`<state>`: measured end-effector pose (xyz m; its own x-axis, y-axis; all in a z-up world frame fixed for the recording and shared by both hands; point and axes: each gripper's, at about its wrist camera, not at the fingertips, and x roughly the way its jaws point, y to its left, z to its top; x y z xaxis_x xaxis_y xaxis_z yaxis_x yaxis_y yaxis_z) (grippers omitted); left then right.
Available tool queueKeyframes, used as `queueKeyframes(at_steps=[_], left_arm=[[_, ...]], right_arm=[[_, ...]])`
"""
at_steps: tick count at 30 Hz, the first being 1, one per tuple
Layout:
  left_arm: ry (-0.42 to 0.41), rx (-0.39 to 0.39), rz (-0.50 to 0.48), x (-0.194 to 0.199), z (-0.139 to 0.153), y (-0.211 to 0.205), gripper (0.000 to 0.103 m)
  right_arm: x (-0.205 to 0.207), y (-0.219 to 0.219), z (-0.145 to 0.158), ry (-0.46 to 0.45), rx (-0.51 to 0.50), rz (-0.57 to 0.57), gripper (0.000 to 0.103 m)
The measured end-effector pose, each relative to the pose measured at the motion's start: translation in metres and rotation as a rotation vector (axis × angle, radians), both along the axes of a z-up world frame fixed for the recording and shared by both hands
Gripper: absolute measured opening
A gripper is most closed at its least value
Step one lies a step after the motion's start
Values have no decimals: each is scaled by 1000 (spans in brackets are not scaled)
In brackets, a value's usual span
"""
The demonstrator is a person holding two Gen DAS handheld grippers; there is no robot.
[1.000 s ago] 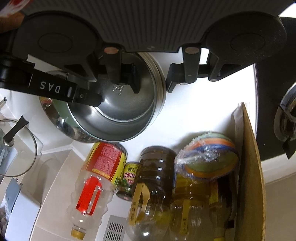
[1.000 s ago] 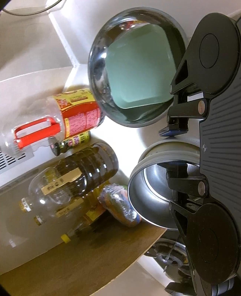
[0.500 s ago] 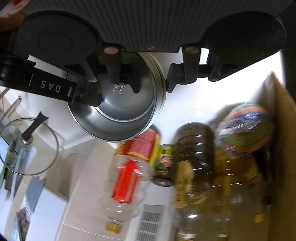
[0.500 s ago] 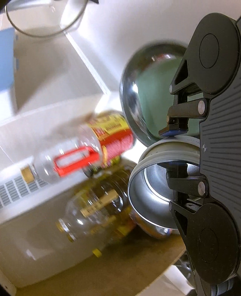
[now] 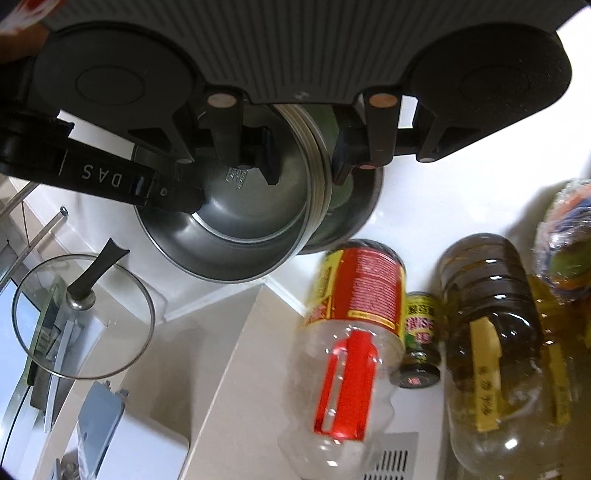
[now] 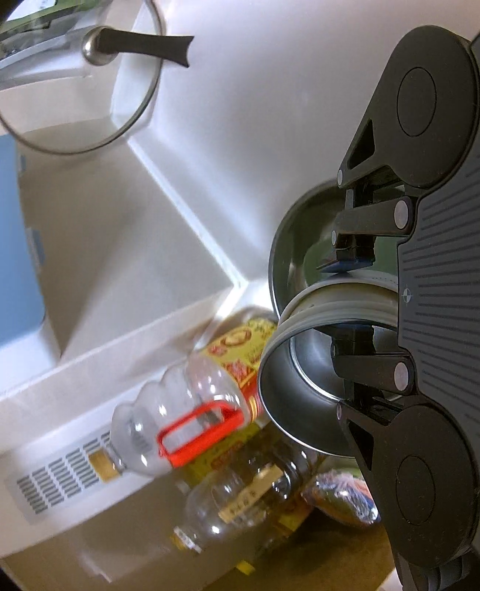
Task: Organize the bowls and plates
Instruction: 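Lower the bowl stack with both grippers onto the green plate in the steel dish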
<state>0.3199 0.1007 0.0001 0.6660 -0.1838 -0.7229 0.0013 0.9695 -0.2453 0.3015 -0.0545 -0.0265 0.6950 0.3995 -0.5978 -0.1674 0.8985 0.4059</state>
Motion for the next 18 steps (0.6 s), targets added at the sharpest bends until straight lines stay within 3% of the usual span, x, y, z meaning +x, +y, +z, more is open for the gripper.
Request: queueKeyframes(at_steps=[18], left_arm=[[97,-19,26,23,-24,-9,26]], right_arm=[[30,-6,-23,103,-19,10,27]])
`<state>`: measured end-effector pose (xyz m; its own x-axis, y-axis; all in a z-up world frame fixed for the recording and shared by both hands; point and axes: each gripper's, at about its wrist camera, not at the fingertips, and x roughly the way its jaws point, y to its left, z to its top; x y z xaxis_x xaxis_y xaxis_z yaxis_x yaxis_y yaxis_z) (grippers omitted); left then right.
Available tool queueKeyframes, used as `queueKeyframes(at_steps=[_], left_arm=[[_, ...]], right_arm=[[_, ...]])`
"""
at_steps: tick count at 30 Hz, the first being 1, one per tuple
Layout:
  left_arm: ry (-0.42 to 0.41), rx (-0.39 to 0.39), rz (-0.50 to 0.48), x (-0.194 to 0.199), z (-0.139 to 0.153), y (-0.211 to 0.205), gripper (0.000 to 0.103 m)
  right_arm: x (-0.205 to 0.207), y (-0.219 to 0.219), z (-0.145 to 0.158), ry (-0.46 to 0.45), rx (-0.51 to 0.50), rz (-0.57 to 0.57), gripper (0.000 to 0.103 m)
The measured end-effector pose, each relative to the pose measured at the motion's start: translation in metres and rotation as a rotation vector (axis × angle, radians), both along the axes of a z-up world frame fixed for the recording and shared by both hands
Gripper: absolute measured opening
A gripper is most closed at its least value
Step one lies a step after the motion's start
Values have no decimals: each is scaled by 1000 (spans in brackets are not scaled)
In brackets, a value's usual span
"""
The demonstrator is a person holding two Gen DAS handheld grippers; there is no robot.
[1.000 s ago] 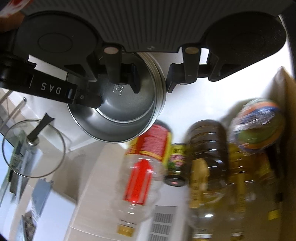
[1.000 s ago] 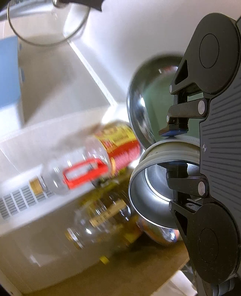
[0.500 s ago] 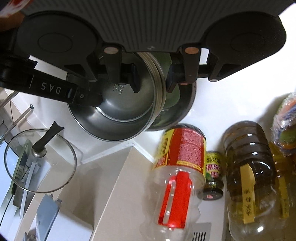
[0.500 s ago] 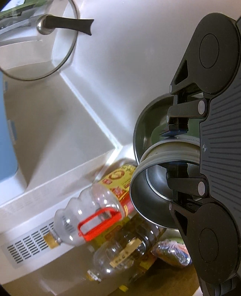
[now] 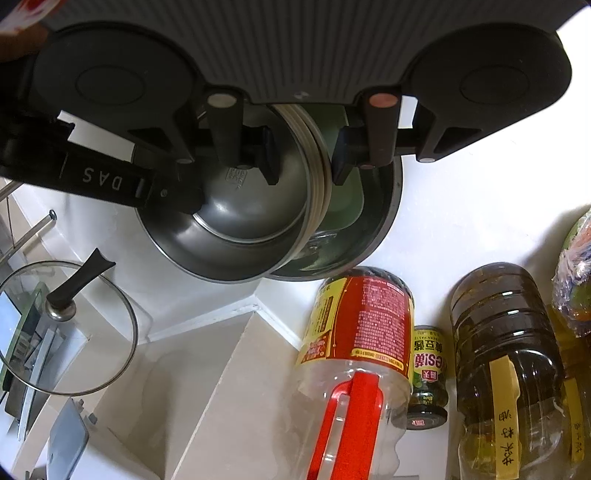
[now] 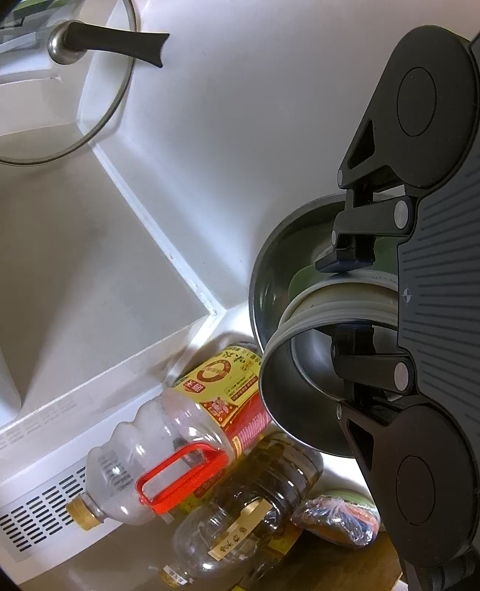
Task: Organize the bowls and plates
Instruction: 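Lower the bowl stack with both grippers onto the green plate in the steel dish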
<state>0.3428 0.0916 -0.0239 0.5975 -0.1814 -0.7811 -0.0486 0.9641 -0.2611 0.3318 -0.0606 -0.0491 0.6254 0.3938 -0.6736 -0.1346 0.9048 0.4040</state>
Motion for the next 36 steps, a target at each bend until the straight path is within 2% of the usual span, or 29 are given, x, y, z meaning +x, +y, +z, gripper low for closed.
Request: queueKeyframes(at_steps=[10,19,36], left_arm=[[17,3,4,5,-3,-2,26],[0,15,-13,3,-1,-5,26],[-15,29,-34,1,-2,-8,27]], right_arm=[[6,-4,-6,18,8,2,27],[4,-11,-10,34,34,0,27],[-1,-22,-12,15,60,20,27]])
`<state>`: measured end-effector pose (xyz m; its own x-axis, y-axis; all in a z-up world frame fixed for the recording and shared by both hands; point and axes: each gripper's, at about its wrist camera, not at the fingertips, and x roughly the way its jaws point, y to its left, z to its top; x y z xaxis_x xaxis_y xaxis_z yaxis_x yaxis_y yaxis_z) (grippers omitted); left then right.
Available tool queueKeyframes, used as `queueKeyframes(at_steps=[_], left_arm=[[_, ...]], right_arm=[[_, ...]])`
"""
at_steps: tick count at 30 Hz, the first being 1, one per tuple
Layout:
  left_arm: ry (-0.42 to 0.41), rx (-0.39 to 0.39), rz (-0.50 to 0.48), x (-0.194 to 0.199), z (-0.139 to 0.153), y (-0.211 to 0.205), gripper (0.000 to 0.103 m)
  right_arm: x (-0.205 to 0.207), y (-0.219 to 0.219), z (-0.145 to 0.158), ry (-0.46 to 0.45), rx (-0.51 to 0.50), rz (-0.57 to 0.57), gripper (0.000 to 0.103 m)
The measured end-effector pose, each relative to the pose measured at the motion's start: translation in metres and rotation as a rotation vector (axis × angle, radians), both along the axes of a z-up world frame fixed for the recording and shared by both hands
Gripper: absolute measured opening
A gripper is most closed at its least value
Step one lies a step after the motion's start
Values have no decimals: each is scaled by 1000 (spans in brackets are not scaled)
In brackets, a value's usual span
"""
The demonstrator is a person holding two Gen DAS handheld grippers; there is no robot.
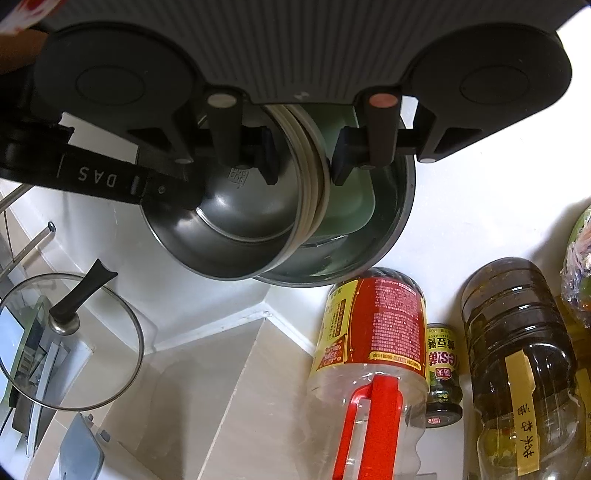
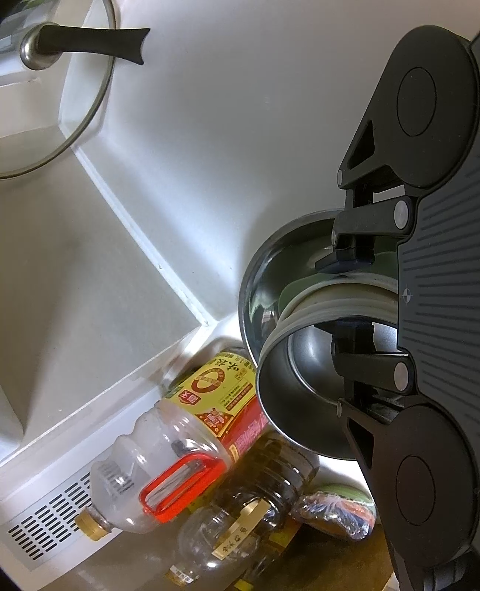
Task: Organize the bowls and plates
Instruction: 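Lower the bowl stack with both grippers onto the green plate in the steel dish, then open both grippers to release the bowl stack and pull them back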
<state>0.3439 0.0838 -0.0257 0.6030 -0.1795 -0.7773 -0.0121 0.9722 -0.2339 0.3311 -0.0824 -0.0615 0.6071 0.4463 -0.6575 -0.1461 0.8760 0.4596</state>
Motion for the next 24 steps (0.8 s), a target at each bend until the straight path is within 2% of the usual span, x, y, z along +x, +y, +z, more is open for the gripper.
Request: queueKeyframes(at_steps=[10,13,14,15,19,24], left_arm=[[-101,29,-36,-12,19,-2,26],[-123,42,-44,-13,21,-3,21],[-124,45,-39,-13,21,-3,17],[-125,44,-34,-13,21,-2,14],[-107,12,-23,-10,21,4,11],[-83,-7,-12,-3,25,6,11]], right_arm=[[-7,-14,7,-66,57,14,27],[-8,-18,8,-69,95,12,26],[-7,-18,8,-70,101,10,18],[-7,-18,8,-73,116,14,15],[-5,-18,10,-58,120,6,15],[7,-25,11,32,165,-9,15]])
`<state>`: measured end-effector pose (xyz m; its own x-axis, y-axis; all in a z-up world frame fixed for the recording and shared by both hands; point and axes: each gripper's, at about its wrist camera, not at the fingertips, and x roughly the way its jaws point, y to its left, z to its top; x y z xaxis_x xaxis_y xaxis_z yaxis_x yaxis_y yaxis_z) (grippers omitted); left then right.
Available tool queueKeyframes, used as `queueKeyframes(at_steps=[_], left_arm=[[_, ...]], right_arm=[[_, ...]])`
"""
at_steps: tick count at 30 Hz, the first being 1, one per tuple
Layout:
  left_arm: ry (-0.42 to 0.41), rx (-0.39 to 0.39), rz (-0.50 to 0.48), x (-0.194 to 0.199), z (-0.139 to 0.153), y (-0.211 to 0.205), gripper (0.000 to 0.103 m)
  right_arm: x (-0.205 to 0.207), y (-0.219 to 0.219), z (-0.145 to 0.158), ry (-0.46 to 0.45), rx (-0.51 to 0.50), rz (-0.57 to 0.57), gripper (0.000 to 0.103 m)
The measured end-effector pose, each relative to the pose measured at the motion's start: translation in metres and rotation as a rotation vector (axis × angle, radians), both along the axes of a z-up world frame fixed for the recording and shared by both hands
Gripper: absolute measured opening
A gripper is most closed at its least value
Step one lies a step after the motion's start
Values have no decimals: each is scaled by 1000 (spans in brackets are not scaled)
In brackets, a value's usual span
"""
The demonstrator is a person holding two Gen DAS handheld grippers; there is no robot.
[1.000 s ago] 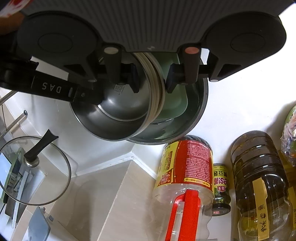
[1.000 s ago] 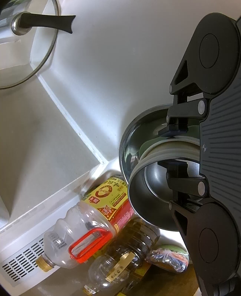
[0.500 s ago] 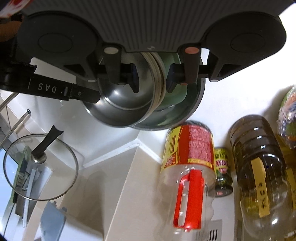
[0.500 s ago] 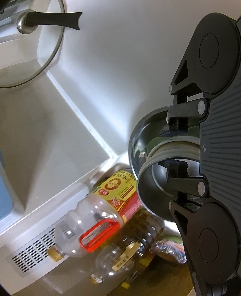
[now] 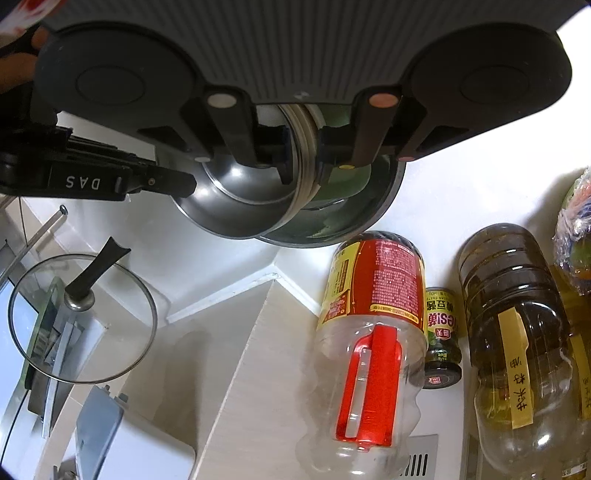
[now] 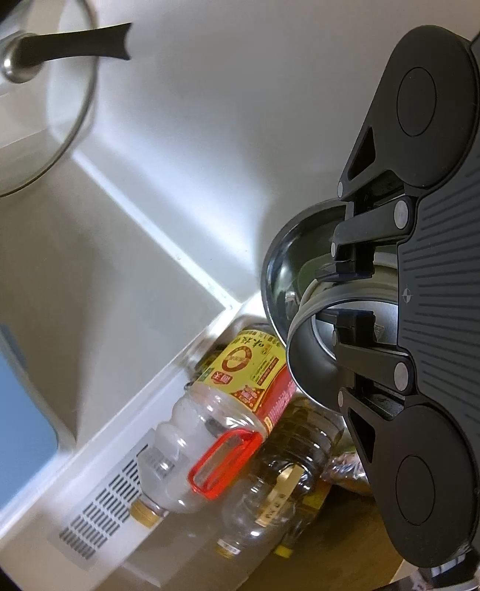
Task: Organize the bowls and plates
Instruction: 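Open both grippers to release the bowl stack and pull them back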
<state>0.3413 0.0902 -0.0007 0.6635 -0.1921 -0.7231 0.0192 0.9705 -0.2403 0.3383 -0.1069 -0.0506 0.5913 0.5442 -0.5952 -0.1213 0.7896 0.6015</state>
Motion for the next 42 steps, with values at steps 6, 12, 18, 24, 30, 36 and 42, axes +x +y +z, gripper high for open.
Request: queueKeyframes(at_steps=[6,12,18,24,30,36,42], left_arm=[[-13,4,1,2,5,-1,11],[7,7,2,1,-2,-1,11],[13,-4,7,3,-2,1,11],[14,9,6,2,-1,-2,12],[-5,28,8,-5,6,-6,19],[-65,45,1,-26,24,-15,31],[-98,112,17,-64,34,-29,36]], right_arm=[[14,-8,-3,86,53,11,15],[12,-1,2,46,-14,31,15],[13,3,1,50,-29,40,15],[12,3,1,37,-37,48,15],[10,-2,0,24,-14,61,17],[-10,-16,13,-84,-1,49,57],[-45,-31,19,-152,-39,63,64]])
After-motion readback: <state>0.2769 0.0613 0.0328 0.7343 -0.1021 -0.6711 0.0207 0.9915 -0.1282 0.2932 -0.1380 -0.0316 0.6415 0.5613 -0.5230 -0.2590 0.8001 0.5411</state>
